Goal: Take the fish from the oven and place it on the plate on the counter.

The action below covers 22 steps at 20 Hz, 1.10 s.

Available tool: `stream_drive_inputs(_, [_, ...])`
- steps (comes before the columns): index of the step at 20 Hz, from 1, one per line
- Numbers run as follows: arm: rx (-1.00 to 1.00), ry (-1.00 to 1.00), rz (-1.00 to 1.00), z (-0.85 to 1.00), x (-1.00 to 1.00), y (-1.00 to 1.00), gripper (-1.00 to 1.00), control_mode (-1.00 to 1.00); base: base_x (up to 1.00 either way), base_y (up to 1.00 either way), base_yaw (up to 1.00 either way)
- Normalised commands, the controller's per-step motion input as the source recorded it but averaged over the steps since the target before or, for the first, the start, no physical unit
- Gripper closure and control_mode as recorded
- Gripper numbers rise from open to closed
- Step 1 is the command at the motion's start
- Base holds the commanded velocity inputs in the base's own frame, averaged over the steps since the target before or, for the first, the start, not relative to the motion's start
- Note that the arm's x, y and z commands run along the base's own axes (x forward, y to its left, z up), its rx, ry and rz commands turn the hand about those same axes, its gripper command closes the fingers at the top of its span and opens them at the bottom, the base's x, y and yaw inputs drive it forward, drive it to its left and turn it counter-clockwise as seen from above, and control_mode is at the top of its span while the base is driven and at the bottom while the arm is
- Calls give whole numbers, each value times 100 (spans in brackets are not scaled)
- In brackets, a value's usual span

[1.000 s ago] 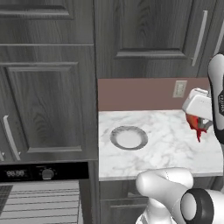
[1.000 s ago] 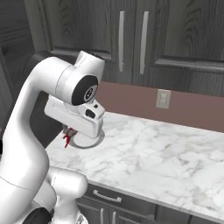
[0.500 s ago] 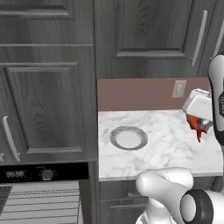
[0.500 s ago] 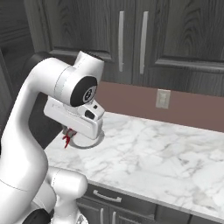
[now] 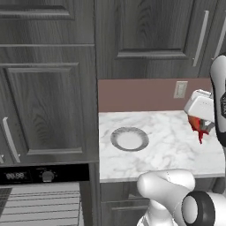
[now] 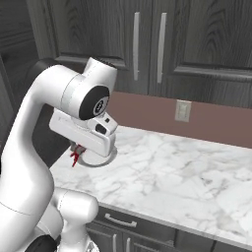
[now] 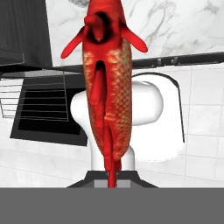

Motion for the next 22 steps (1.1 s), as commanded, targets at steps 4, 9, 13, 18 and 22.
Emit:
stream_drive_inputs(4, [0, 0, 0, -12, 4, 1, 100, -100, 0, 0, 0])
stream_drive_inputs(9, [-4, 0, 0, -41, 1, 4, 100, -100, 0, 0, 0])
stream_drive_inputs(13, [-5, 0, 0, -36, 3, 9, 100, -100, 0, 0, 0])
stream_drive_inputs(18, [-5, 0, 0, -21, 12, 26, 100, -100, 0, 0, 0])
stream_drive_inputs(22, [-5, 0, 1, -8, 47, 23, 100, -100, 0, 0, 0])
